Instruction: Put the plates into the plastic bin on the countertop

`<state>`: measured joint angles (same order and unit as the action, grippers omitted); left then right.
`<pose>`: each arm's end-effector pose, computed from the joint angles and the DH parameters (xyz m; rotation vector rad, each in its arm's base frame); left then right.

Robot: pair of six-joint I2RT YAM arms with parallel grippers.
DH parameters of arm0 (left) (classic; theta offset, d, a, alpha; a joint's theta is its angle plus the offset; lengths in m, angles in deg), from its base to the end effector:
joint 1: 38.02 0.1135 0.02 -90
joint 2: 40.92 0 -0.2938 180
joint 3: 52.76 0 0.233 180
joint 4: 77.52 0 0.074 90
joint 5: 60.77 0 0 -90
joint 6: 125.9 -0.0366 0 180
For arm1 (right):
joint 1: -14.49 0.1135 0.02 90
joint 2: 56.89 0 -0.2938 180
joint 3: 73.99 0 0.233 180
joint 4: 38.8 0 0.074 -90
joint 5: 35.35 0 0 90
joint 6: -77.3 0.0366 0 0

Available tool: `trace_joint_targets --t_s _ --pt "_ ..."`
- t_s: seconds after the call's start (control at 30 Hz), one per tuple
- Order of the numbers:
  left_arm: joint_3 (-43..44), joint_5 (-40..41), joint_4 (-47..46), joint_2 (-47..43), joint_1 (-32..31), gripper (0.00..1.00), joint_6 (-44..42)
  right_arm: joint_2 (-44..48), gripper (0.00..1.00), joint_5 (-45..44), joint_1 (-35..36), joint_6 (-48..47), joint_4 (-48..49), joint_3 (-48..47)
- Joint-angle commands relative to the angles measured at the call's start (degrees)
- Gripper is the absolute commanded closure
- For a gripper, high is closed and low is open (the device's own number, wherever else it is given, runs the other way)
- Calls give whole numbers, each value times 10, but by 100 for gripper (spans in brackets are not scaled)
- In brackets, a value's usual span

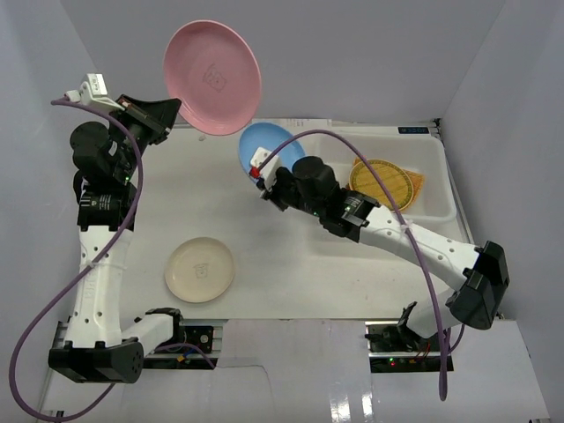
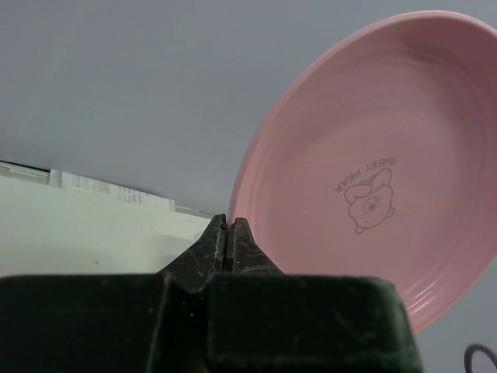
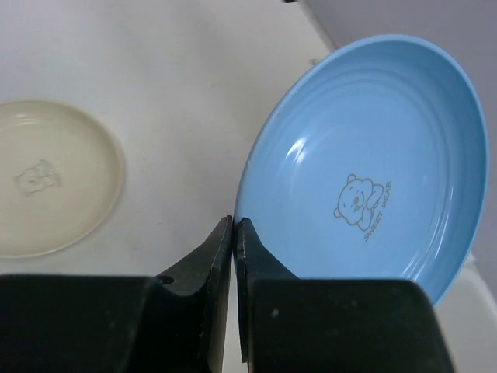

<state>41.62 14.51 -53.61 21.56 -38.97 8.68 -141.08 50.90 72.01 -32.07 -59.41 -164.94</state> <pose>0.1902 -0.0125 0.5124 -0.3444 1.4497 -0.8315 0.1787 0.2762 0.4068 -1.1015 1.4631 0.4121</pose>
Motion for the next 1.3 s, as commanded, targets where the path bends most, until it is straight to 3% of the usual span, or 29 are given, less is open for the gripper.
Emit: trace_joint_targets --t_s 0.0,0.13,0.27,0.33,0.47,0.5,0.6,0.63,0.73,0.8,0.87,0.9,0.93,0.97,1.1,1.27 --pt "12 -54 -17 -10 -1 100 33 23 92 -65 -68 -24 30 0" --pt "-16 -82 -37 5 -21 100 45 42 92 -76 -176 -2 33 67" --pt "-16 -31 -35 44 -126 100 14 56 92 -55 -289 52 50 134" --pt "-12 -13 -34 82 -179 100 -4 48 92 -64 -319 71 51 149" --pt "-6 7 -35 142 -220 100 -5 53 92 -35 -354 125 50 168" --pt "-6 9 -36 152 -224 100 -5 54 87 -27 -358 147 50 179" --pt "-10 21 -42 192 -246 100 -3 74 29 -20 -383 190 50 192" --pt "-11 25 -45 198 -252 100 -2 83 22 -20 -383 207 50 193" --pt "3 52 -50 229 -288 100 -4 126 18 -12 -427 266 49 186" --pt "16 62 -51 269 -309 100 0 151 20 -34 -472 301 32 181" --pt "44 86 -53 318 -342 100 -2 193 37 -85 -522 348 19 184" --pt "56 90 -52 337 -349 100 -3 210 49 -95 -538 364 19 188" --pt "69 93 -50 356 -364 100 -5 242 80 -100 -570 393 21 193" --pt "101 101 -48 397 -371 100 -5 257 91 -98 -596 406 20 203" --pt "210 115 -14 505 -395 100 -5 319 92 -74 -639 437 24 215" --pt "394 120 50 629 -428 100 -13 337 92 125 -629 469 80 221"
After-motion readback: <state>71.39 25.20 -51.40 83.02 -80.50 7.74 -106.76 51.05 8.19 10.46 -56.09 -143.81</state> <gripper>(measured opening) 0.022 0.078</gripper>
